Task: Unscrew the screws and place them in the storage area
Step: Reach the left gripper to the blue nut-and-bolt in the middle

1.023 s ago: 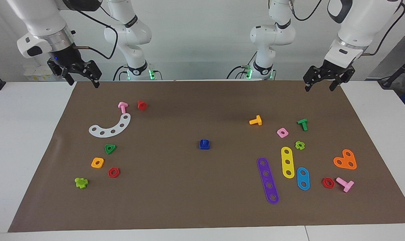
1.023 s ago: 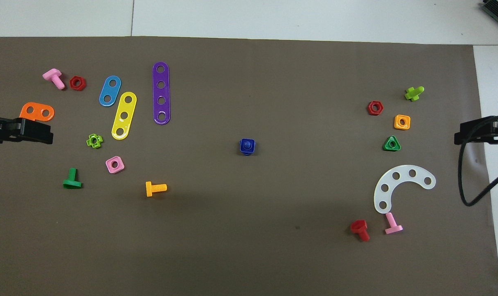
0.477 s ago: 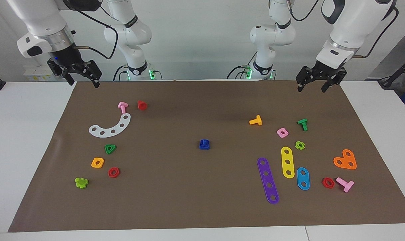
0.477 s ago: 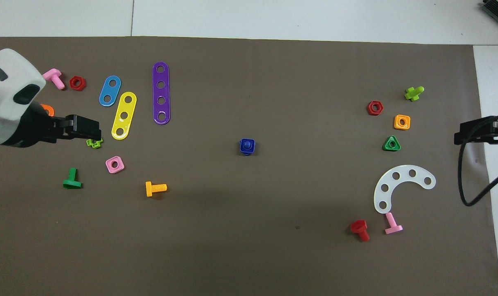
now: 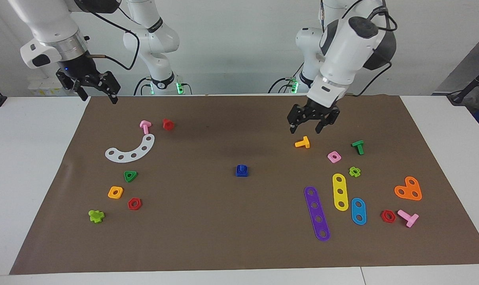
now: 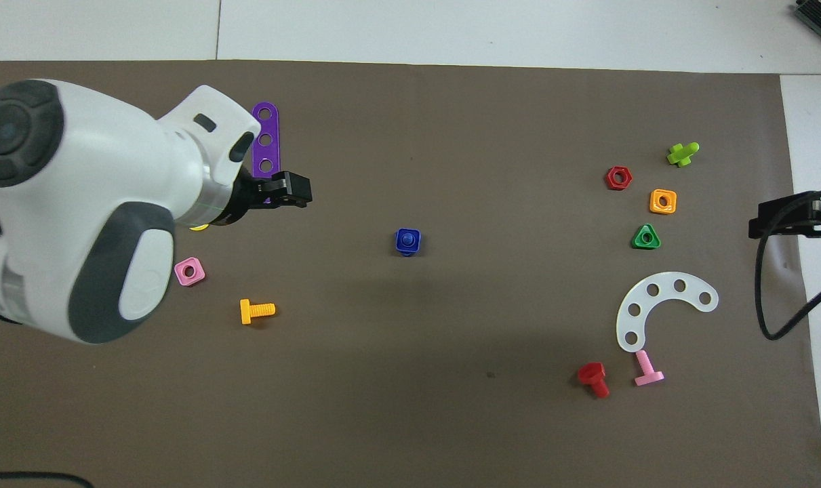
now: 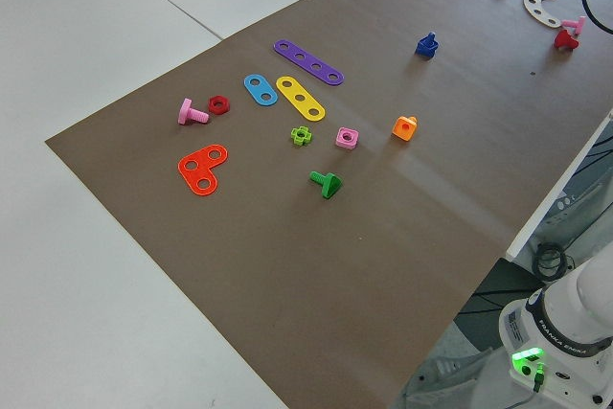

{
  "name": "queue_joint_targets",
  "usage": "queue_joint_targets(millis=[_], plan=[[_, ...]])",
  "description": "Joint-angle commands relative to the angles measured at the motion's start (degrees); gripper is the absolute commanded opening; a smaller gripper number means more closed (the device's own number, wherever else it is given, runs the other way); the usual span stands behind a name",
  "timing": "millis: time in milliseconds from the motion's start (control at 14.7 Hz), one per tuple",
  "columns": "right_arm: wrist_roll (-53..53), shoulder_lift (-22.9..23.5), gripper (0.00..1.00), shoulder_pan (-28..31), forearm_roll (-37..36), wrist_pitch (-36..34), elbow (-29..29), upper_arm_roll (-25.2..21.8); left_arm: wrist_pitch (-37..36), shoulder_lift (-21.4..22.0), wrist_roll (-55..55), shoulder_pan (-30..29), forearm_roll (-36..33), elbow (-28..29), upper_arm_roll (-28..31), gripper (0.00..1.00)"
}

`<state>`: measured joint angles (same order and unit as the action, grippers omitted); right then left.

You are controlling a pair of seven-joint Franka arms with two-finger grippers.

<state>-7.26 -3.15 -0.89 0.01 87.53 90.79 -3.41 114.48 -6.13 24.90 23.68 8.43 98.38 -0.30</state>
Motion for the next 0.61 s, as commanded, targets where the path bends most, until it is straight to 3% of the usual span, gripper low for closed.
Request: queue_joint_targets(millis=[0, 545], plan=[[0.9, -0.5, 1.0, 0.8, 1.0, 0.7, 1.0, 0.6, 7.0, -4.7, 3.7, 4.3, 0.8, -0.4, 1.2, 0.92], [0.9, -0.5, 1.0, 0.9, 1.1, 0.8, 1.0, 0.6, 14.7, -20.0, 6.2, 12.8, -6.5, -5.8, 1.4, 0.91]])
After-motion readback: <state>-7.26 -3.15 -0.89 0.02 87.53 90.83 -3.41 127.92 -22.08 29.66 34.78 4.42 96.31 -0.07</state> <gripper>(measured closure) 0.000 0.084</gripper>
